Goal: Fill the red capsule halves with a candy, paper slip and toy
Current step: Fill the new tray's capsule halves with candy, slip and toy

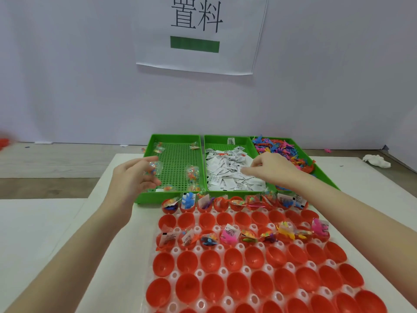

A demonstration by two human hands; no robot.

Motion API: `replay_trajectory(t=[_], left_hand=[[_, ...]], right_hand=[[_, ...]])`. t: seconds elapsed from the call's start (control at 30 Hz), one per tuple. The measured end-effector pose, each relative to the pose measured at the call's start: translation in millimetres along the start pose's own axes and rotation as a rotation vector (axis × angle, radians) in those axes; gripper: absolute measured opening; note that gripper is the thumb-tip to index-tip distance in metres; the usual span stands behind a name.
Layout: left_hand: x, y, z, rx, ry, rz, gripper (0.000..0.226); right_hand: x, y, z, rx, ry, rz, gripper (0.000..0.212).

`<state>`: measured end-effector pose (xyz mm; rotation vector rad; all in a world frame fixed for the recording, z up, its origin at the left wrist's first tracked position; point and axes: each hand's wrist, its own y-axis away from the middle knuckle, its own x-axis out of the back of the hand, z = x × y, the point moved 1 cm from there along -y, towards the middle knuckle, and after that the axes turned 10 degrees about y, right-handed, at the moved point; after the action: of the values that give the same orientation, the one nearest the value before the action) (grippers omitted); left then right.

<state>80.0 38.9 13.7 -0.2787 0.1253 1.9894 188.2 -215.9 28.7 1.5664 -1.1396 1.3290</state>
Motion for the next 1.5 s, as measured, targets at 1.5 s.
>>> replay_trajectory(t=[1.5], left_hand=[[-23.7, 65.0, 13.6, 0.104, 0.128, -0.149, 0.007]], right_hand=[[37.3, 52.7, -37.4, -0.007, -0.892, 0.186, 0.014]])
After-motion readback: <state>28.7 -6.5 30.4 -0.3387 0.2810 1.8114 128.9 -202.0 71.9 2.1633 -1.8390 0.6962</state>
